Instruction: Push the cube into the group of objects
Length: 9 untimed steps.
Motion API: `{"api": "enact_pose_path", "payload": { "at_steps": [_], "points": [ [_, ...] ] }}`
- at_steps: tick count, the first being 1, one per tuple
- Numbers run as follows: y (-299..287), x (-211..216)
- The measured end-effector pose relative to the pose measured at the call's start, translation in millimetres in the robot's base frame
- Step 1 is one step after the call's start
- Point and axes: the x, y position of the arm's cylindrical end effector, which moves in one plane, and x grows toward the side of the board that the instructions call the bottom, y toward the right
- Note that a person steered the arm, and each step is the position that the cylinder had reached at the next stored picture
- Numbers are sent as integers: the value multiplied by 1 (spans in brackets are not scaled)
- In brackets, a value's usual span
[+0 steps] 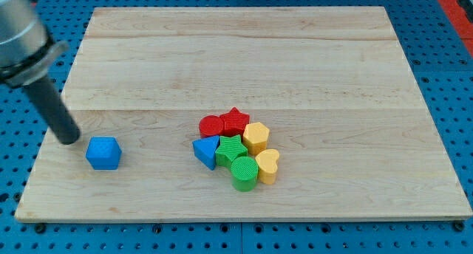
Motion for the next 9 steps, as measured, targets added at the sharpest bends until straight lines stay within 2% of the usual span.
{"api": "enact_pose_path", "payload": {
  "at_steps": [1, 2, 3, 4, 6, 7, 9],
  "points": [
    [2, 26],
    [77, 49],
    [108, 52],
    [66, 59],
    [55, 8],
    [103, 17],
    [163, 20]
  ]
}}
